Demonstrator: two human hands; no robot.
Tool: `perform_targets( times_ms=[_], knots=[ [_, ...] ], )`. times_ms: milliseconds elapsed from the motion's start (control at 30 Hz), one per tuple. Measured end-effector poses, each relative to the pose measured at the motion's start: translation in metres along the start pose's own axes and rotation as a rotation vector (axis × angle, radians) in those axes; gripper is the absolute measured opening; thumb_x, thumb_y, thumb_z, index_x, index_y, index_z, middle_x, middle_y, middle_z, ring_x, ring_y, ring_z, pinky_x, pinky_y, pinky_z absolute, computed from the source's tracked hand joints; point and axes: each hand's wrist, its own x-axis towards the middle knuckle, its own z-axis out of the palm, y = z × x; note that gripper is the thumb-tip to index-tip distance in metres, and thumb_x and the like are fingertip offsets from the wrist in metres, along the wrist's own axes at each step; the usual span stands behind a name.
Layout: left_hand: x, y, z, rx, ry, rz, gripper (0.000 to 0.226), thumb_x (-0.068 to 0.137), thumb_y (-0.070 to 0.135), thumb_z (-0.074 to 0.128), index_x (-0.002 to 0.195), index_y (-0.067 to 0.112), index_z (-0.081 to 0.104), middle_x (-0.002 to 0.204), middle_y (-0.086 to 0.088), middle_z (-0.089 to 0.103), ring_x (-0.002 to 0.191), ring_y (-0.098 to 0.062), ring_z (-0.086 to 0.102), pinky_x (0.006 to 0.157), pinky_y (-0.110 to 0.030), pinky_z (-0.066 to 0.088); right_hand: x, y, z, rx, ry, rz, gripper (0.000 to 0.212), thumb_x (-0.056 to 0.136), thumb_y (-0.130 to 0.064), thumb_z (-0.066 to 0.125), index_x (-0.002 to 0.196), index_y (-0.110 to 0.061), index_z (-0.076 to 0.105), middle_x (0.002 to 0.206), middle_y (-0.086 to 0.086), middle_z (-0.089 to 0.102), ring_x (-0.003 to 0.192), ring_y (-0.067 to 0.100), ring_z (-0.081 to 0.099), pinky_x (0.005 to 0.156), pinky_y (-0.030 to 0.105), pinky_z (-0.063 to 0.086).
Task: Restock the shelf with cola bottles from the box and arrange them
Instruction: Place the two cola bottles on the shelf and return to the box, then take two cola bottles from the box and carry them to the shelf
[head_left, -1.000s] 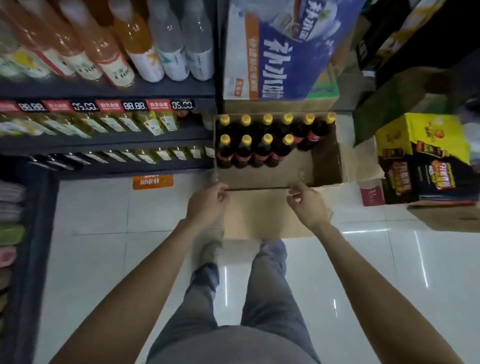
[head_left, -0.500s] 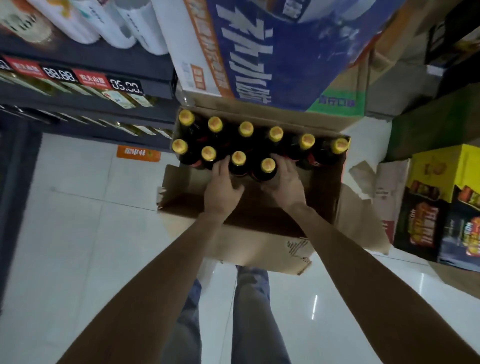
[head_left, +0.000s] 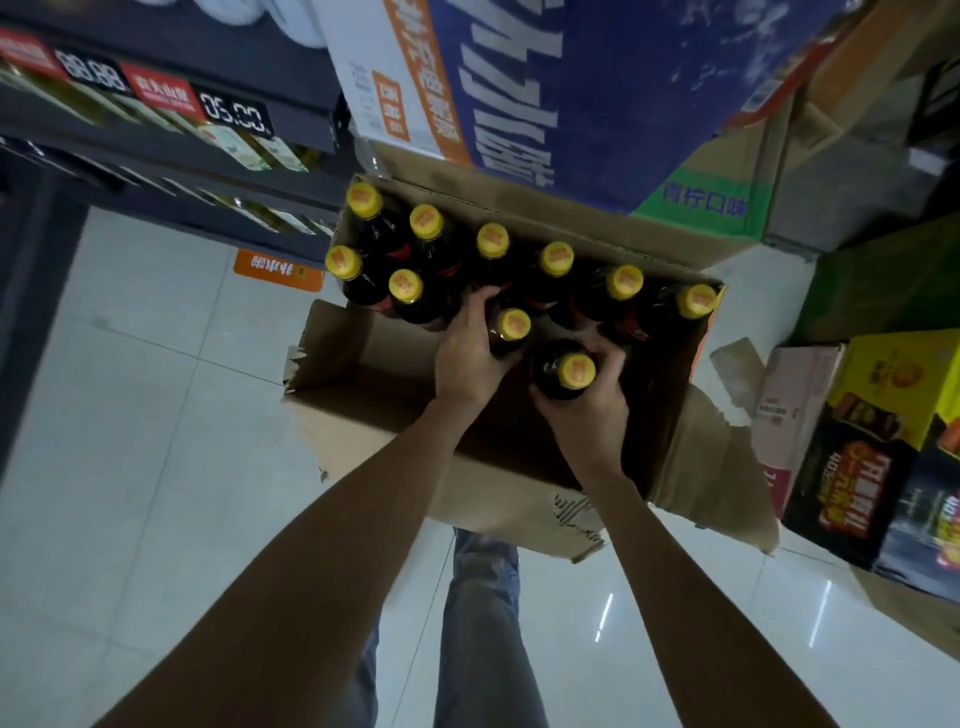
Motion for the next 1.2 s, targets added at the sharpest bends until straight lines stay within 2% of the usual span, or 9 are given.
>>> perform_targets(
  times_ms=[233, 367, 500, 600, 667, 800, 1067, 1133, 1200],
  knots=[
    [-0.019, -0.004, -0.028, 0.006, 0.049, 0.106, 0.068, 0.064, 0.016, 0.085, 0.124, 0.011, 0.054, 0.121, -0.005, 0.063, 0.117, -0.022, 0.057, 0.095, -0.041, 0.050, -0.017, -0.024, -0.046, -0.009, -0.021, 0.008, 0.070, 0.062, -0.022, 0.086, 0.115, -0.017, 0.040, 0.113, 0.001, 0.060, 0.104, 0.022, 0.061, 0.080, 0.028, 0.048],
    [-0.070, 0.018, -0.084, -0.187, 0.144, 0.051, 0.066, 0.061, 0.024, 0.088, 0.119, 0.014, 0.058, 0.114, 0.004, 0.065, 0.110, -0.008, 0.058, 0.094, -0.020, 0.047, -0.029, -0.066, -0.068, 0.037, -0.050, -0.073, 0.068, 0.065, -0.025, 0.086, 0.115, -0.027, 0.040, 0.112, -0.003, 0.061, 0.103, 0.017, 0.060, 0.083, 0.032, 0.052],
    [-0.138, 0.044, -0.164, -0.426, 0.306, -0.116, 0.068, 0.052, 0.041, 0.087, 0.110, 0.013, 0.064, 0.101, 0.007, 0.069, 0.096, -0.003, 0.064, 0.082, -0.011, 0.049, -0.047, -0.119, -0.076, 0.142, -0.096, -0.204, 0.070, 0.064, -0.021, 0.086, 0.119, -0.031, 0.044, 0.117, -0.005, 0.058, 0.110, 0.010, 0.056, 0.091, 0.020, 0.046],
    [-0.183, 0.047, -0.216, -0.662, 0.380, -0.132, 0.071, 0.053, 0.035, 0.086, 0.114, 0.008, 0.060, 0.104, 0.004, 0.069, 0.098, -0.003, 0.065, 0.084, -0.015, 0.049, -0.063, -0.160, -0.066, 0.232, -0.209, -0.240, 0.071, 0.065, -0.030, 0.082, 0.125, -0.032, 0.046, 0.126, 0.001, 0.052, 0.121, 0.017, 0.051, 0.100, 0.035, 0.046],
    [-0.207, 0.041, -0.244, -0.734, 0.427, -0.154, 0.067, 0.052, 0.035, 0.085, 0.111, 0.016, 0.058, 0.100, 0.014, 0.069, 0.097, -0.002, 0.064, 0.082, -0.015, 0.049, -0.077, -0.190, -0.053, 0.274, -0.289, -0.256, 0.071, 0.064, -0.032, 0.081, 0.124, -0.040, 0.045, 0.127, 0.001, 0.052, 0.121, 0.019, 0.051, 0.099, 0.043, 0.047],
    [-0.257, 0.013, -0.297, -0.788, 0.539, -0.164, 0.060, 0.052, 0.032, 0.082, 0.104, 0.027, 0.053, 0.090, 0.028, 0.065, 0.087, 0.008, 0.061, 0.075, -0.007, 0.045, -0.115, -0.254, -0.012, 0.304, -0.514, -0.316, 0.073, 0.064, -0.019, 0.083, 0.119, -0.049, 0.045, 0.124, -0.010, 0.054, 0.116, -0.002, 0.051, 0.098, 0.021, 0.044],
    [-0.381, -0.105, -0.394, -0.888, 0.878, -0.333, 0.048, 0.072, 0.005, 0.079, 0.110, 0.014, 0.051, 0.093, 0.006, 0.062, 0.077, 0.009, 0.060, 0.069, -0.008, 0.046, -0.250, -0.359, 0.112, 0.182, -0.881, -0.595, 0.077, 0.064, -0.011, 0.084, 0.120, -0.044, 0.044, 0.120, -0.011, 0.054, 0.112, -0.002, 0.051, 0.097, 0.012, 0.037],
    [-0.419, -0.140, -0.416, -0.893, 0.919, -0.362, 0.054, 0.072, 0.008, 0.080, 0.115, 0.008, 0.047, 0.094, 0.004, 0.061, 0.076, 0.008, 0.060, 0.068, -0.008, 0.046, -0.295, -0.379, 0.146, 0.158, -0.945, -0.651, 0.077, 0.065, -0.011, 0.084, 0.121, -0.044, 0.042, 0.117, -0.014, 0.050, 0.108, -0.017, 0.046, 0.094, 0.006, 0.033],
    [-0.461, -0.174, -0.438, -0.855, 0.985, -0.392, 0.066, 0.063, 0.023, 0.083, 0.116, 0.013, 0.047, 0.097, 0.003, 0.061, 0.082, 0.004, 0.061, 0.072, -0.010, 0.047, -0.341, -0.397, 0.182, 0.167, -0.993, -0.663, 0.076, 0.064, -0.014, 0.085, 0.123, -0.040, 0.045, 0.119, -0.009, 0.052, 0.108, -0.016, 0.046, 0.099, 0.013, 0.036]
  ],
)
